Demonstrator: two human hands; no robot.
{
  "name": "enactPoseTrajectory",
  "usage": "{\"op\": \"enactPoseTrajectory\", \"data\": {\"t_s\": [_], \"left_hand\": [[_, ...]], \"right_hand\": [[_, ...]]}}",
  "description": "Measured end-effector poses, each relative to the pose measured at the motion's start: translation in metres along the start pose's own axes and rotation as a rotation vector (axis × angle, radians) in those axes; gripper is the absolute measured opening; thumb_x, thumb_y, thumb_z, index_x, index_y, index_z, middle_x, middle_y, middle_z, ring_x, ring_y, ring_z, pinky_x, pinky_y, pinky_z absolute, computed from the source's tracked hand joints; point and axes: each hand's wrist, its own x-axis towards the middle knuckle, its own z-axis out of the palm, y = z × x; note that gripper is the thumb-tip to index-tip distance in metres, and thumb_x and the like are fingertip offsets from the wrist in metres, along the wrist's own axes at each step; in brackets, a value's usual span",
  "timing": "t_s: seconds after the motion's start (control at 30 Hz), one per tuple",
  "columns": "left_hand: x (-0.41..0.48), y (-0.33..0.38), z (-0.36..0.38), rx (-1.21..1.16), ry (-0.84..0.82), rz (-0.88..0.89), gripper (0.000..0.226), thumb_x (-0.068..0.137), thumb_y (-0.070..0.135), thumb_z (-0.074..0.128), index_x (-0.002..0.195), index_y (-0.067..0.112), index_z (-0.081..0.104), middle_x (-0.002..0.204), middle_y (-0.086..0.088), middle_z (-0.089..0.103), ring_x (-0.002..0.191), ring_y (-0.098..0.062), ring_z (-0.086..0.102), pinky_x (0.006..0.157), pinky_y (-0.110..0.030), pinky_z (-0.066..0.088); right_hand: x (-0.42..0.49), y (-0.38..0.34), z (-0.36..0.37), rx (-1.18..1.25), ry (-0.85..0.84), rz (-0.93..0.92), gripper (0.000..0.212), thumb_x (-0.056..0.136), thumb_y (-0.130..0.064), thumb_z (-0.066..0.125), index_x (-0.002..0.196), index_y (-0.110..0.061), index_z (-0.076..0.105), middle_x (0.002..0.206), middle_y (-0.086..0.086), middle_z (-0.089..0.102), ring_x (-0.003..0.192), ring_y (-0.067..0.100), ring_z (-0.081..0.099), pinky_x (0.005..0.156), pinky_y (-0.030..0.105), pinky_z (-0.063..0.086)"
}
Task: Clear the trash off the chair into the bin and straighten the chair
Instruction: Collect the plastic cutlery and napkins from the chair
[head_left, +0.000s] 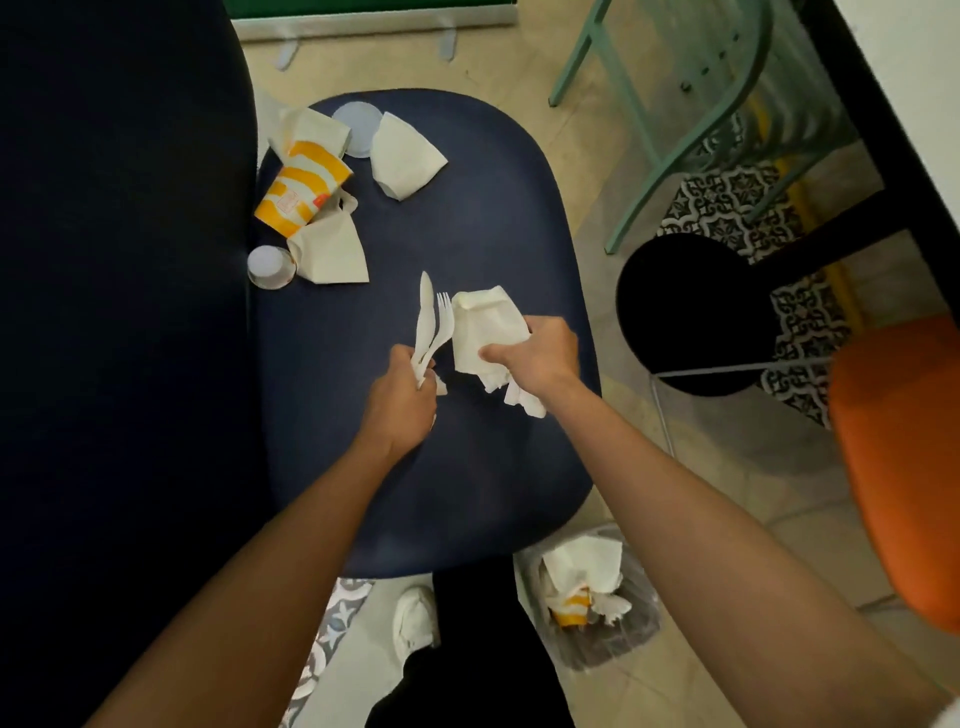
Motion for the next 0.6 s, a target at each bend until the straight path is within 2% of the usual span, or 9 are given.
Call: {"op": "enactPoseTrajectory", "data": {"t_s": [0.13,0.27,0.37,0.47,0.6], "left_hand": [[-0.036,-0.012,0.014,0.006,-0.02,0.005,0.011,0.098,0.019,0.037,0.106,0.013,0.041,0.105,-0.007,0.062,0.079,-0.025,0.059,0.064,-0.031,0.047],[-0.067,-0.018,0.037,0.027,-0.046,0.003,0.012,0.098,0.023,0.038,0.105,0.014,0.041,0.101,-0.009,0.06,0.08,-0.027,0.059,0.063,-0.031,0.044],[-0.091,-0.018,0.062,0.035,-0.08,0.008,0.015,0.099,0.024,0.038,0.107,0.011,0.041,0.091,-0.006,0.057,0.072,-0.021,0.055,0.059,-0.029,0.043],[-0.115,-0.019,0.093,0.069,-0.123,0.016,0.01,0.1,0.025,0.037,0.1,0.015,0.037,0.079,0.002,0.053,0.065,-0.015,0.052,0.052,-0.025,0.042],[-0.141,-0.024,0.135,0.117,-0.127,0.039,0.011,0.1,0.027,0.036,0.099,0.016,0.036,0.084,-0.006,0.053,0.066,-0.017,0.049,0.05,-0.027,0.037]], "right_hand": [[-0.037,0.032,-0.011,0.038,0.03,0.02,0.018,0.069,-0.018,0.078,0.082,-0.016,0.067,0.081,-0.002,0.066,0.071,0.016,0.062,0.054,0.021,0.045],[-0.064,0.063,-0.024,0.05,0.058,0.045,0.017,0.068,-0.018,0.078,0.08,-0.016,0.066,0.081,0.0,0.067,0.076,0.019,0.065,0.063,0.026,0.049],[-0.084,0.087,-0.039,0.055,0.073,0.047,0.019,0.069,-0.016,0.078,0.083,-0.015,0.065,0.082,0.001,0.066,0.078,0.02,0.065,0.068,0.03,0.054],[-0.102,0.117,-0.058,0.071,0.071,0.063,0.019,0.07,-0.015,0.077,0.083,-0.017,0.063,0.08,-0.001,0.064,0.074,0.018,0.062,0.057,0.022,0.048],[-0.119,0.162,-0.079,0.097,0.056,0.072,0.022,0.071,-0.016,0.077,0.09,-0.017,0.066,0.077,-0.005,0.064,0.068,0.012,0.061,0.051,0.016,0.044]]}}
